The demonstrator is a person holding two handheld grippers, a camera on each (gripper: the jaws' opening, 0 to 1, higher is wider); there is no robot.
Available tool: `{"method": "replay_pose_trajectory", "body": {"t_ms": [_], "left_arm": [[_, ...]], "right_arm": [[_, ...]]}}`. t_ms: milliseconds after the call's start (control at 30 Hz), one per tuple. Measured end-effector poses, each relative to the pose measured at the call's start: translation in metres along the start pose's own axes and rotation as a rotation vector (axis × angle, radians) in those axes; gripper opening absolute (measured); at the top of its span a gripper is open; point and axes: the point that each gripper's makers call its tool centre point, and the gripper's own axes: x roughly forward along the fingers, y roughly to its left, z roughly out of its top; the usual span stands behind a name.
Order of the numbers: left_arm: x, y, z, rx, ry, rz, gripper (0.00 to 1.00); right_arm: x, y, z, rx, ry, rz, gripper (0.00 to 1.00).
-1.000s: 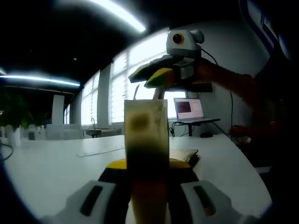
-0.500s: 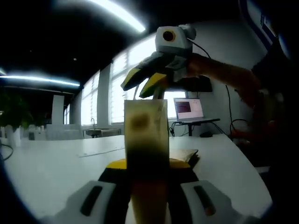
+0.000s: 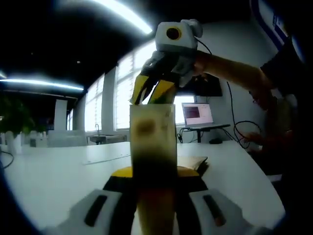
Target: Extract single mask from mask box in order stack masks on table
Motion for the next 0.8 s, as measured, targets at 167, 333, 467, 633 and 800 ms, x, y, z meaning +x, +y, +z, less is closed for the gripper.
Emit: {"method": "replay_pose_trajectory", "body": {"t_ms": [167, 333, 467, 633, 800], "left_arm": [[0.0, 0.0, 0.0, -0.001, 0.0, 0.001, 0.31], [0.0, 0.0, 0.0, -0.004, 0.0, 0.002, 0.31], [0.001, 0.0, 0.001, 0.0, 0.0, 0.001, 0.31], [0.001, -0.001, 0.001, 0.007, -0.001, -0.004, 0.31], [0.001, -0.002, 0.001, 0.011, -0.002, -0.006, 0.31]], "right_arm": [[0.0, 0.006, 0.002, -0.022, 0.014, 0.006, 0.07], [0.002, 0.013, 0.003, -0.024, 0.022, 0.038, 0.01], [0.006, 0.019, 0.004, -0.004, 0.022, 0.08, 0.01], [0.013, 0.023, 0.002, 0.026, 0.022, 0.126, 0.01], [0.019, 0.02, -0.001, 0.044, 0.017, 0.157, 0.01]]}}
